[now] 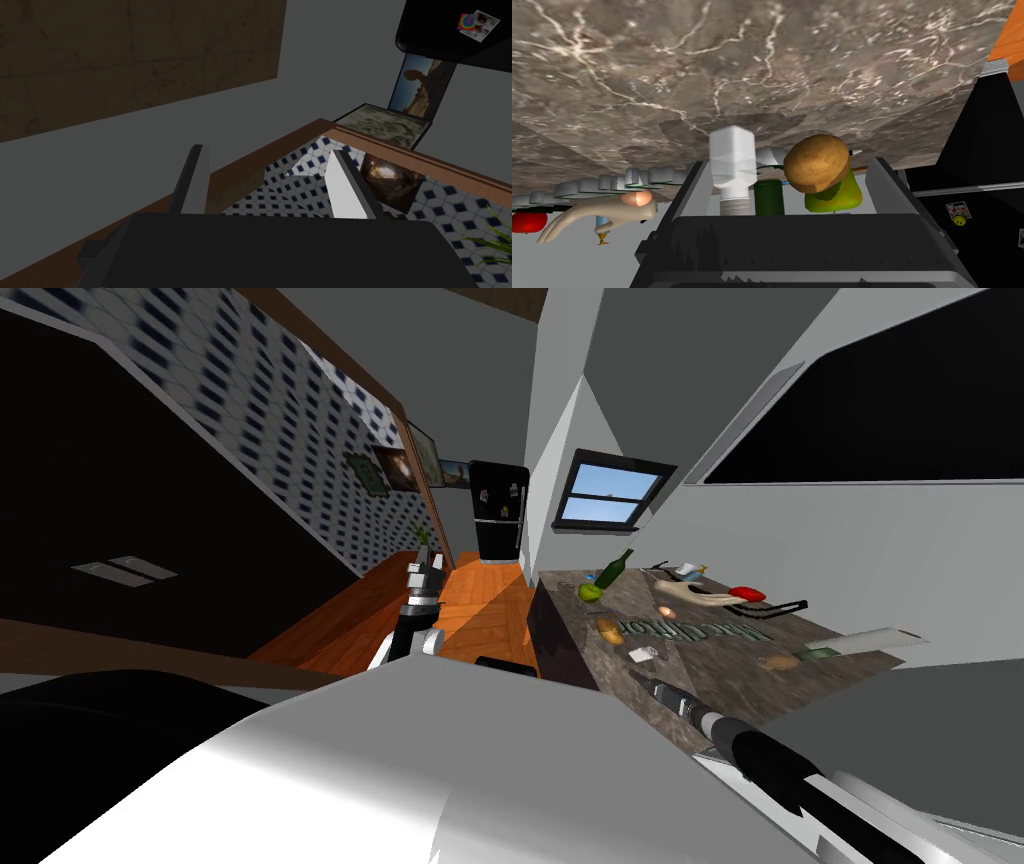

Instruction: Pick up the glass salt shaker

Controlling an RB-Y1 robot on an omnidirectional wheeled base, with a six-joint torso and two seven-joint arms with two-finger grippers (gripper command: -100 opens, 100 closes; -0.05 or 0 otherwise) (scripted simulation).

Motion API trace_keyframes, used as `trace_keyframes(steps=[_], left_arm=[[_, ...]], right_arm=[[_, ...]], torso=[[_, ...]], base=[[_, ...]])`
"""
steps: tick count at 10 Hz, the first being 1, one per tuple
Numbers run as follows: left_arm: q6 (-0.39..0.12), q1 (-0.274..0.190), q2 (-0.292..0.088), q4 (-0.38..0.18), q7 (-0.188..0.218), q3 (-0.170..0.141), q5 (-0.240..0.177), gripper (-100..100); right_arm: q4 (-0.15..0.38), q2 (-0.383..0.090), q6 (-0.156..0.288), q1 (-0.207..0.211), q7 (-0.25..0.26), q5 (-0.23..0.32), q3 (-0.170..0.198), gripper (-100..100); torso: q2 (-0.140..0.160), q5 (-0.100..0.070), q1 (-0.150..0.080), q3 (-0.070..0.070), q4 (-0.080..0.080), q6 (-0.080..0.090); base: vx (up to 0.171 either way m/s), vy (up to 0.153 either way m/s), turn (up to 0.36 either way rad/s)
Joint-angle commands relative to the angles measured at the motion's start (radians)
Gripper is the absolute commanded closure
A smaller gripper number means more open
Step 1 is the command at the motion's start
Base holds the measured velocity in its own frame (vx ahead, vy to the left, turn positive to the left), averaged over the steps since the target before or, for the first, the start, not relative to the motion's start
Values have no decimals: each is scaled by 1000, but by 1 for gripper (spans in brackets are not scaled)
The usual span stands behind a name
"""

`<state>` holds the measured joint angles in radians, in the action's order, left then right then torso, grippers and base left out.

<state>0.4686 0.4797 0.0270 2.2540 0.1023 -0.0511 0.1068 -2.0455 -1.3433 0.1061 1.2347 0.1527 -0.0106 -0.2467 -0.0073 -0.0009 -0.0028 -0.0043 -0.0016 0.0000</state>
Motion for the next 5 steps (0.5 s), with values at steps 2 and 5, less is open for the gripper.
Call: trace_keyframes(steps=[2,5], left_arm=[[0,0,0,0,0,0,0,0],[0,0,0,0,0,0,0,0]], right_arm=[[21,-59,65,14,-3,-30,2,-100],[37,-104,122,35,-4,-61,-1,-100]], torso=[[0,0,0,0,0,0],[1,0,0,1,0,1]], base=[[94,-62,125],[87,-58,119]])
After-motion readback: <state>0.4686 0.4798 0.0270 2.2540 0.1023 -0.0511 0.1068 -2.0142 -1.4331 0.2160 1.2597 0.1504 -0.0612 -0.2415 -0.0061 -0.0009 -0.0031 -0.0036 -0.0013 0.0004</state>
